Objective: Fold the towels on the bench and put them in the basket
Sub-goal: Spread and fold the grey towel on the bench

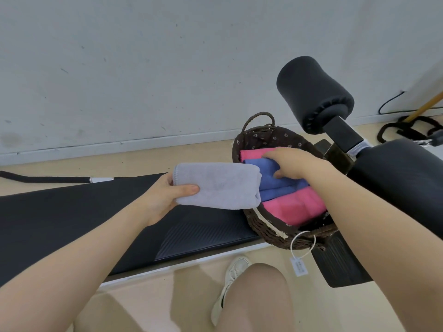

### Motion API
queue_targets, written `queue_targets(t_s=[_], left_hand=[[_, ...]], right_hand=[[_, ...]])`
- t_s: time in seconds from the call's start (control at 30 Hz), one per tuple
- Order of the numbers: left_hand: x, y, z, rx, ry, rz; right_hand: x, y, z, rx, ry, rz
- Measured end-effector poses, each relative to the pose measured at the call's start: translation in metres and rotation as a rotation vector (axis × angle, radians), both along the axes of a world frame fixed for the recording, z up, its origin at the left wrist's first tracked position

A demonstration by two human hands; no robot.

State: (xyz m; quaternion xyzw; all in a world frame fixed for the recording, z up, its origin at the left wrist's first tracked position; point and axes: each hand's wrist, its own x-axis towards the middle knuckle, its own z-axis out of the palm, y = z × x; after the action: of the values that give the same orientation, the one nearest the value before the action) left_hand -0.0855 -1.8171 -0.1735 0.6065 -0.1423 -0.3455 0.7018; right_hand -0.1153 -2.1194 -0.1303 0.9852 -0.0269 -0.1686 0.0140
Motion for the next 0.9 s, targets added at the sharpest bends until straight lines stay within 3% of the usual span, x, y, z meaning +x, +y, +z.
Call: queue_targets(t_s=[0.1, 0.2, 0.33, 0.5, 0.57, 0.6, 0.67, 0.7, 0.73, 0.77, 0.9], left_hand=[[0.001, 0.000, -0.001, -0.018, 0.023, 0.055], [0.002, -0.001, -0.001, -0.041, 0.045, 0.096], [0.001, 0.000, 0.001, -0.063, 0.055, 0.105], [-0.004, 0.001, 0.006, -0.058, 0.023, 0.130], [-0.005, -0.002, 0.009, -0.058, 0.007, 0.127], [-0.006, -0.005, 0.012, -0.060, 0.002, 0.122], [-0.010, -0.018, 0.018, -0.062, -0.018, 0.102], [-0.012, -0.027, 0.022, -0.059, -0.022, 0.087], [-0.015, -0.039, 0.026, -0.048, -0.024, 0.062], [-0.018, -0.051, 0.029, -0.030, -0.028, 0.029], [-0.038, -0.098, 0.030, 0.106, -0.150, -0.033]], right_hand=[[0.003, 0.011, -0.002, -0.123, -0.152, 0.040], [0.006, 0.012, -0.002, -0.115, -0.282, 0.020], [0.006, 0.014, -0.018, -0.115, -0.105, 0.017], [0.002, 0.010, -0.009, -0.051, -0.133, -0.038], [-0.010, 0.007, 0.009, 0.049, -0.275, -0.053], [-0.018, 0.006, 0.017, 0.206, -0.359, -0.097], [-0.038, 0.009, 0.035, 0.763, -0.372, -0.298], [-0.048, 0.010, 0.041, 1.061, -0.270, -0.389], [-0.056, 0.007, 0.045, 1.222, -0.150, -0.434], [-0.064, 0.004, 0.045, 1.246, -0.055, -0.437], [-0.083, -0.016, 0.038, 0.932, 0.043, -0.496]])
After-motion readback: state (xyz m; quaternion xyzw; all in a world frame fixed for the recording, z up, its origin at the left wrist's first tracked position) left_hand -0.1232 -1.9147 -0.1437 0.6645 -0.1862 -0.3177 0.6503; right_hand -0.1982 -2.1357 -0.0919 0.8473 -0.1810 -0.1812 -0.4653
